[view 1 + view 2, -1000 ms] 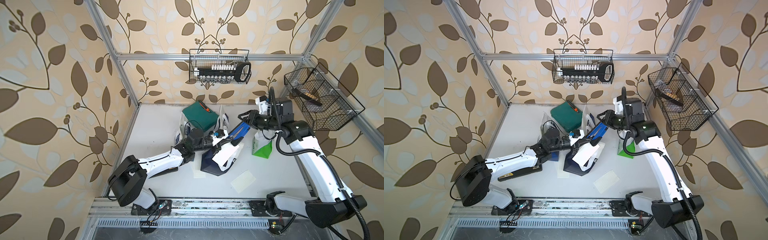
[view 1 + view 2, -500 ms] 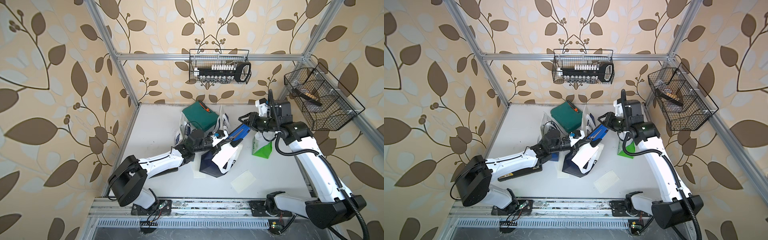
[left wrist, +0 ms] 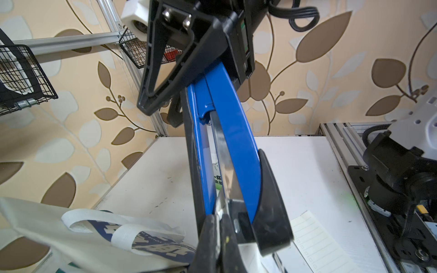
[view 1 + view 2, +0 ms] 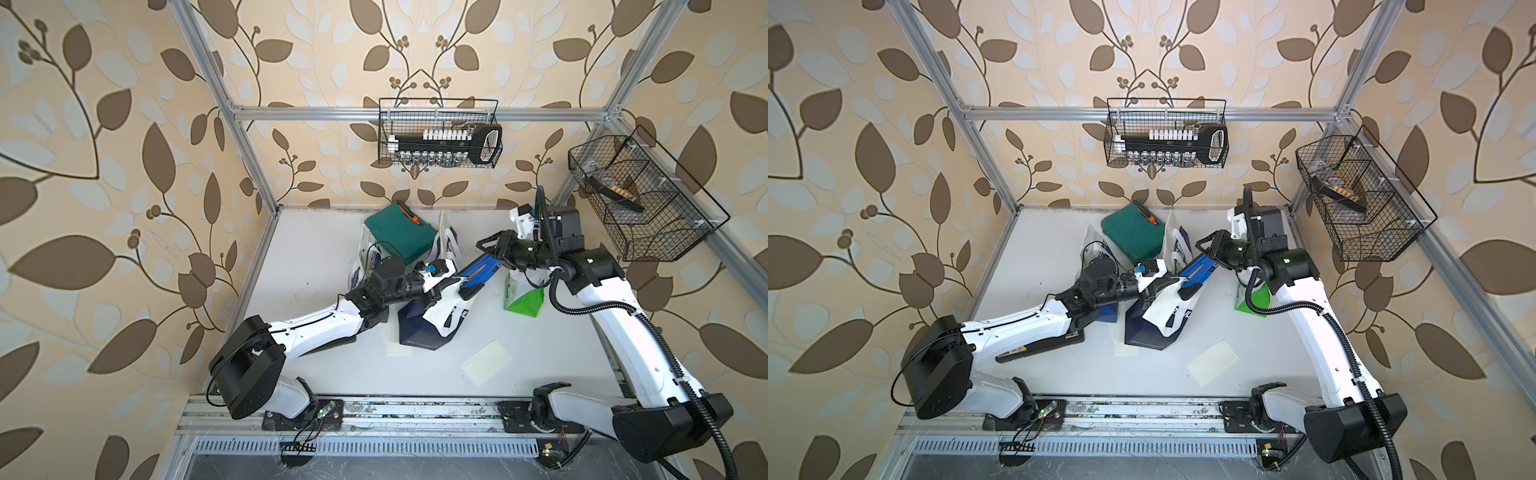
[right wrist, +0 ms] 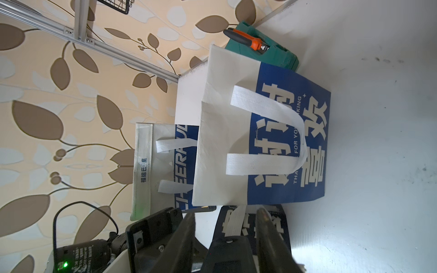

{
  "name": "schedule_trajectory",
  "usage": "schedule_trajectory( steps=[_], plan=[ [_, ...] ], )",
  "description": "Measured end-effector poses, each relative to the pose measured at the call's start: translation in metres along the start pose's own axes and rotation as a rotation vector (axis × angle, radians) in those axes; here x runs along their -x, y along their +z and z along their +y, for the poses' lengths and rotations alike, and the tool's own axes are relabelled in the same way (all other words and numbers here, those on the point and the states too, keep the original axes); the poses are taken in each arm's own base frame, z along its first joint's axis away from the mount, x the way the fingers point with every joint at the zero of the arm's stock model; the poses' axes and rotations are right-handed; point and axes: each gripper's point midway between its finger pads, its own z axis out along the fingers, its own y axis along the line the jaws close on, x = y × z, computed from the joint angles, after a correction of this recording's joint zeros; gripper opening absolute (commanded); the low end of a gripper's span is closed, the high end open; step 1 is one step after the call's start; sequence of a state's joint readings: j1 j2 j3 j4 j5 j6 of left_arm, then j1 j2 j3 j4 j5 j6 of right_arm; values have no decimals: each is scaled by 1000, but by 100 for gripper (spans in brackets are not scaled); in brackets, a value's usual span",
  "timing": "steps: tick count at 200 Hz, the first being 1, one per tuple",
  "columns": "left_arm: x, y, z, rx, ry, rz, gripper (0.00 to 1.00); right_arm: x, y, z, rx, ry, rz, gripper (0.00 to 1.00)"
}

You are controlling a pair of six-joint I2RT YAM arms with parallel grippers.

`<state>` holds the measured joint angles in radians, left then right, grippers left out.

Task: Staple the receipts to the bags
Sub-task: Place the stapler in the takeout bag.

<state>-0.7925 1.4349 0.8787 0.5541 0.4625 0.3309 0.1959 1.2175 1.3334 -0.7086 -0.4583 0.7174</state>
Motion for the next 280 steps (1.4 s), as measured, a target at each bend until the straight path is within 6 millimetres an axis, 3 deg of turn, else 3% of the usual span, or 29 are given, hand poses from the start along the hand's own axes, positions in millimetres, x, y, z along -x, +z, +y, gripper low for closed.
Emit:
schedule_trajectory(
  steps=[92, 145, 176, 202, 242, 280],
  plan=[
    [9, 0, 0, -2, -10, -39, 0, -7, 3, 9, 58, 15, 51, 6],
    [19, -1, -1, -16, -43, -79, 0, -22, 19, 8, 51, -10, 125, 7],
    [15, -4, -3, -11, -80, -97, 0, -31, 29, 9, 39, -40, 169, 8],
    [10, -10, 2, 9, -159, -140, 0, -36, 34, 18, 10, -102, 194, 8],
    [25, -18, 20, 10, -281, -264, 0, -31, 34, 42, -81, -285, 138, 8],
    [28, -21, 19, -31, -349, -296, 0, -34, 35, 52, -177, -440, 99, 14]
  ],
)
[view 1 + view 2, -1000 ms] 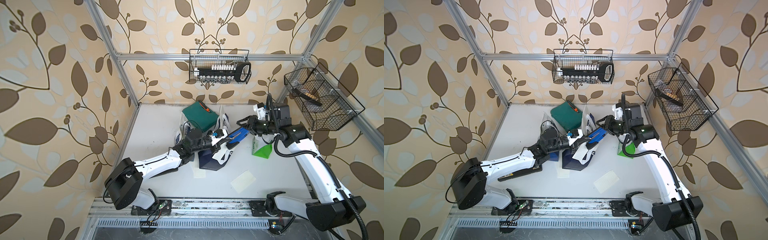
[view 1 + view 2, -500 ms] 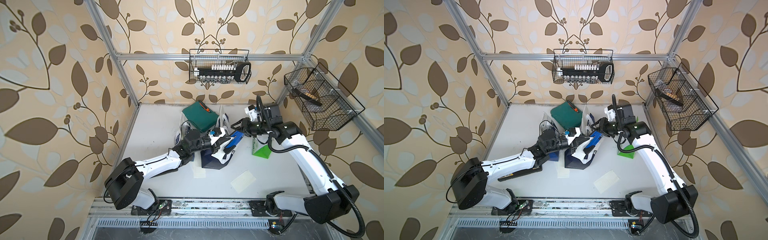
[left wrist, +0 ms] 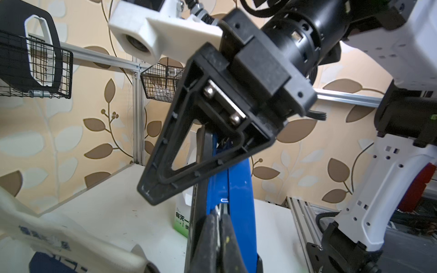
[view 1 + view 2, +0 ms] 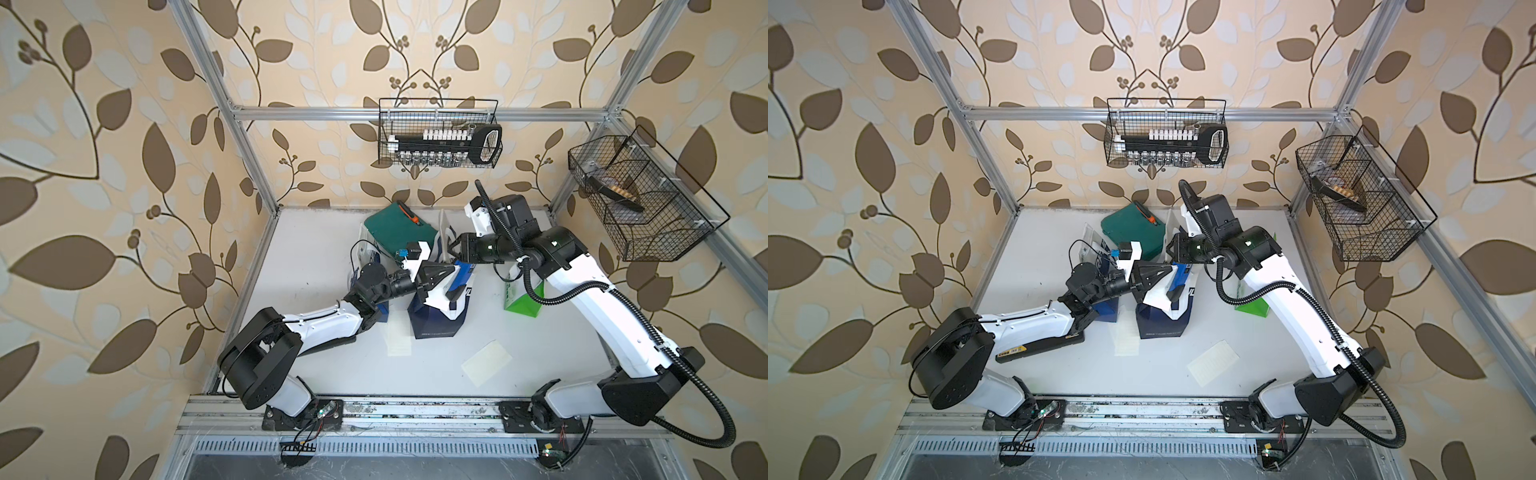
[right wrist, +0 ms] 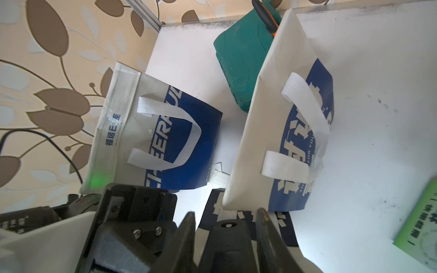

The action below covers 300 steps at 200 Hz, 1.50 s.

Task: Staple the receipts to the bags
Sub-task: Place the stapler in the takeout bag.

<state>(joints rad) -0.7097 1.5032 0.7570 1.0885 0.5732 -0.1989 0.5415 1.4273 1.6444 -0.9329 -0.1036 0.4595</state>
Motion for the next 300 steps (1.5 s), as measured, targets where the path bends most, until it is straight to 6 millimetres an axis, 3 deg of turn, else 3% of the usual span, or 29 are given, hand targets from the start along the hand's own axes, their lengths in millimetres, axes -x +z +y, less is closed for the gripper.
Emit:
schedule_trajectory(
  steps=[71, 144, 170, 229, 260, 300],
  plan=[
    [-14, -9, 6, -16, -90, 5, 0, -9, 17, 4, -27, -71, 56, 17],
    [-4, -13, -2, -87, -122, -15, 0, -7, 12, 22, 73, -127, 56, 45],
    [8, -19, 4, -90, -158, -48, 0, -1, -7, 40, 160, -182, 18, 50],
    [53, -20, 3, -170, -171, -109, 0, 16, -79, 89, 388, -350, -131, 59],
    [71, -22, -4, -209, -164, -122, 0, 17, -101, 97, 429, -439, -197, 67],
    [80, -25, -8, -234, -177, -118, 0, 19, -119, 95, 411, -543, -265, 82]
  ],
)
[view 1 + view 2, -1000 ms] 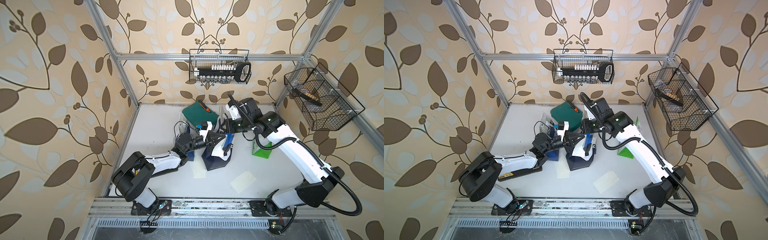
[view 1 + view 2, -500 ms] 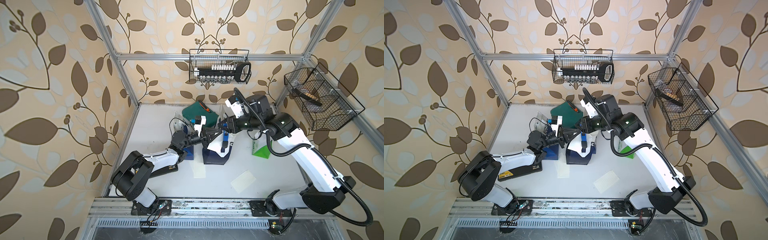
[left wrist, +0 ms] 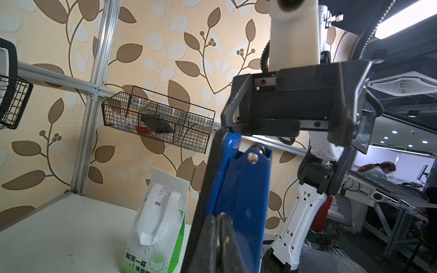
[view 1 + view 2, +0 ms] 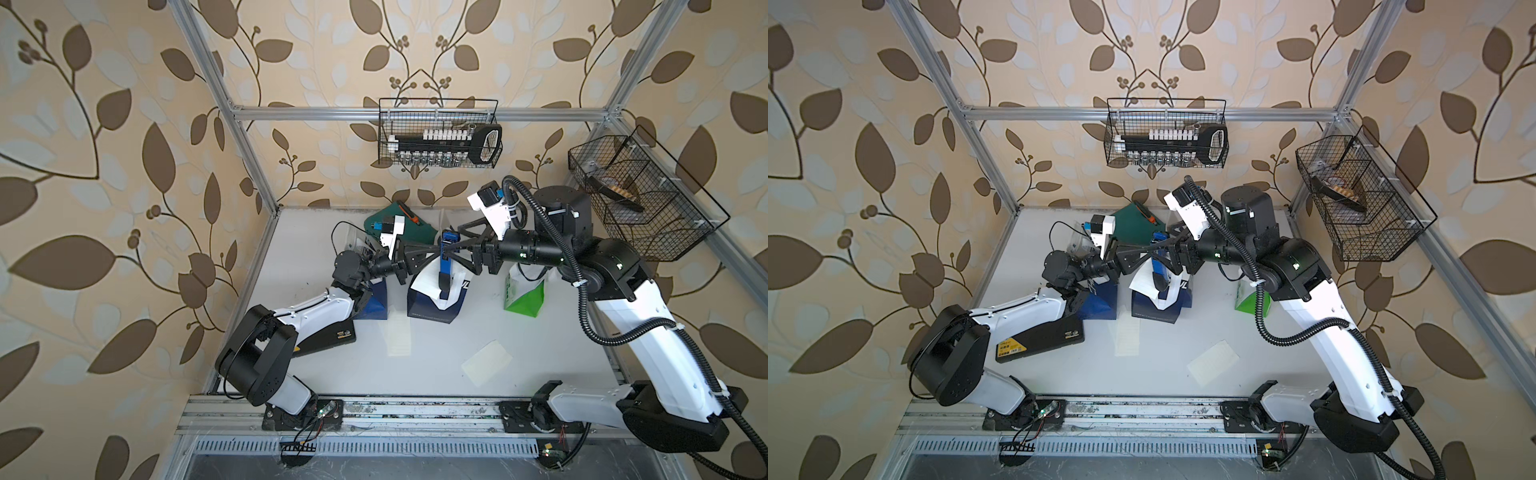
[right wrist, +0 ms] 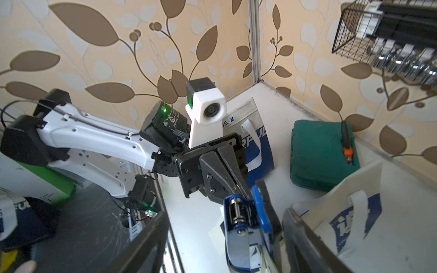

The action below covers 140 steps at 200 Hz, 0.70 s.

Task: Staple the receipts to the bags
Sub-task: Place the stapler in the takeout bag, then staple the receipt to the takeout bag.

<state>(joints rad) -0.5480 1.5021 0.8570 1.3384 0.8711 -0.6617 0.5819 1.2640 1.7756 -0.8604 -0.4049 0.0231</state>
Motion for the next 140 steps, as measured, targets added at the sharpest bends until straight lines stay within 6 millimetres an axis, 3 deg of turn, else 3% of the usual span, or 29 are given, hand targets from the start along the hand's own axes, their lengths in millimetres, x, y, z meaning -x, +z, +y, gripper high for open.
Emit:
schedule_trajectory(
  steps=[31, 73, 107, 140],
  plan=[
    [7, 0, -11, -24, 7, 2, 0, -4, -11, -10, -35, -63, -12, 85],
    [25, 0, -31, -77, 50, -3, 0, -31, -8, -17, -18, -114, 38, 86],
    [28, 1, -40, -115, 59, 13, 0, -50, 2, -10, 77, -168, 65, 86],
    [26, 1, -43, -134, 41, 33, 0, -53, 4, 5, 188, -192, 46, 85]
  ],
)
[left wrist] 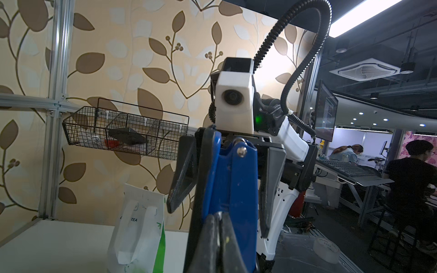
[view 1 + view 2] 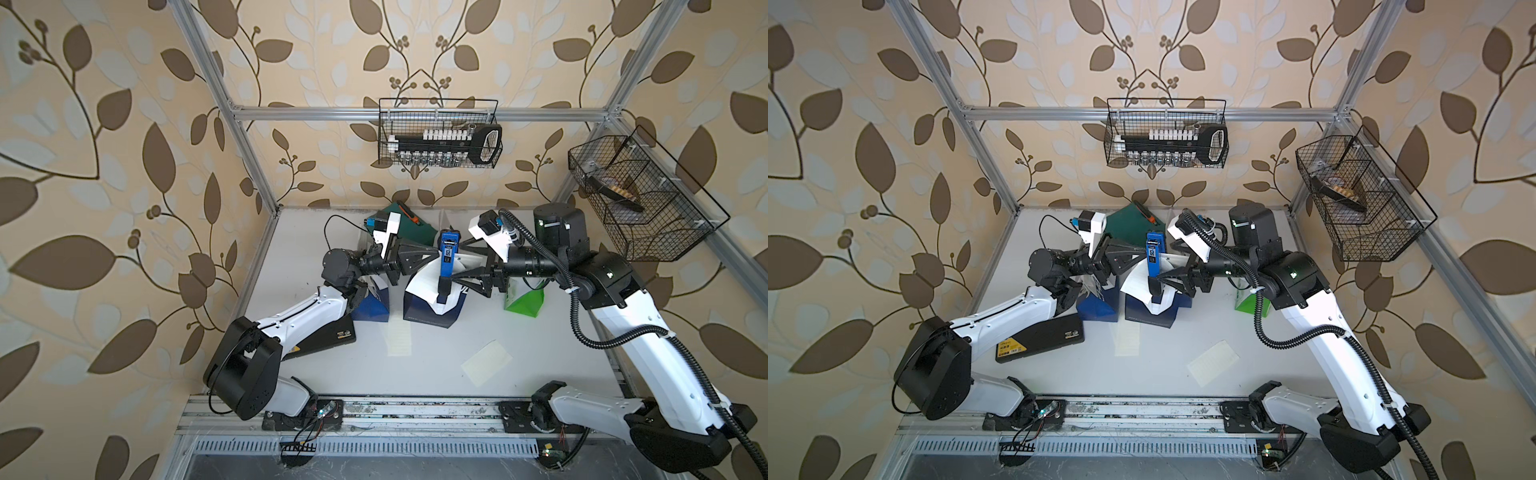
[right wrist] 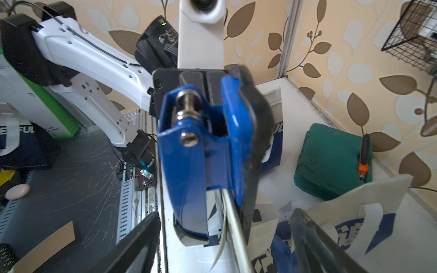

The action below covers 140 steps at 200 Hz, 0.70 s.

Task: Staple the receipts to the bags
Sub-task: Staple the receipt to the takeout bag.

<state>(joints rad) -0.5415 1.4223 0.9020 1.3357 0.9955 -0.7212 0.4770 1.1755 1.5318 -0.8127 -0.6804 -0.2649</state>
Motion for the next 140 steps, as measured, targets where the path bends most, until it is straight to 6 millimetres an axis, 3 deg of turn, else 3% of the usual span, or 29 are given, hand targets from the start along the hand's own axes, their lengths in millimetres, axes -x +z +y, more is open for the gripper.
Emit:
schedule_trajectory(
  steps=[40, 68, 80, 101, 121, 140],
  plan=[
    [-2, 0, -2, -13, -18, 14, 0, -10, 15, 10, 100, 24, -17, 83],
    [-3, 0, -3, -21, -24, 23, 0, -24, 28, 13, 139, 78, -3, 74],
    [-3, -1, -3, -20, -30, 26, 0, -23, 30, 13, 145, 92, -12, 63],
    [-1, -2, -2, -18, -36, 25, 0, -20, 32, 12, 153, 120, -30, 25],
    [2, -2, -1, -15, -35, 19, 0, -17, 33, 14, 173, 157, -41, 0],
    [4, -3, 0, -13, -30, 11, 0, -14, 33, 15, 186, 175, -52, 0]
  ],
)
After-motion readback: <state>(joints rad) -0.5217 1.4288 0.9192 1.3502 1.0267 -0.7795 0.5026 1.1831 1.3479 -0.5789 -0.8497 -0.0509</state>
